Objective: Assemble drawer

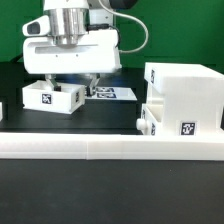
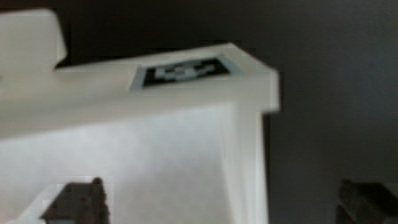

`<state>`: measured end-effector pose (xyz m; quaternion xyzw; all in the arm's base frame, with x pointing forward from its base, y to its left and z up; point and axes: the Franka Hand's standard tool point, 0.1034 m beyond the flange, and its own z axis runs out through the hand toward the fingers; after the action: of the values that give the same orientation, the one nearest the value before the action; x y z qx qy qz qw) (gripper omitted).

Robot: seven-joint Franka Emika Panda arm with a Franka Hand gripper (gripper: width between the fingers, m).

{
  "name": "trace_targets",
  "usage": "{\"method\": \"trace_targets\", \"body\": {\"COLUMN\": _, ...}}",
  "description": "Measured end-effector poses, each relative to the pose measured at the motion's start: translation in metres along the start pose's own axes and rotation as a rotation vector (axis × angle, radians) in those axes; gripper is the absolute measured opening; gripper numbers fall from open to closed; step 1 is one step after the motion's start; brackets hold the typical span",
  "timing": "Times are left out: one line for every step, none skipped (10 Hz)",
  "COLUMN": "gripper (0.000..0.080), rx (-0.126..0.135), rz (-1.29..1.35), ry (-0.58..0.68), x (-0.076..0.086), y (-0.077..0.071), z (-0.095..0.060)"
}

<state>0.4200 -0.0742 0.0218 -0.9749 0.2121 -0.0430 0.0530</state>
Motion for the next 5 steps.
{"method": "trace_targets", "body": {"gripper": 0.0649, "rx": -0.001, "rz": -0.003, "ry": 0.002, "x": -0.003, "y": -0.001, "z": 0.006}}
{"method": "trace_targets", "body": {"gripper": 0.0649, "rx": -0.001, "rz": -0.006, "ry": -0.006, "x": -0.006, "y": -0.002, "z": 0.01}}
{"method": "trace_targets", "body": {"gripper": 0.0649, "rx": 0.0, "rz": -0.009, "ry": -0.014, "x": -0.01, "y": -0.004, "z": 0.014}}
{"method": "trace_targets", "body": {"gripper": 0.0649, "rx": 0.001, "rz": -0.016, "ry": -0.019, "x": -0.012, "y": -0.006, "z": 0.016}}
{"method": "trace_targets", "body": {"gripper": 0.0555, "rx": 0.001, "rz": -0.021, "ry": -0.022, "x": -0.012, "y": -0.005, "z": 0.016}}
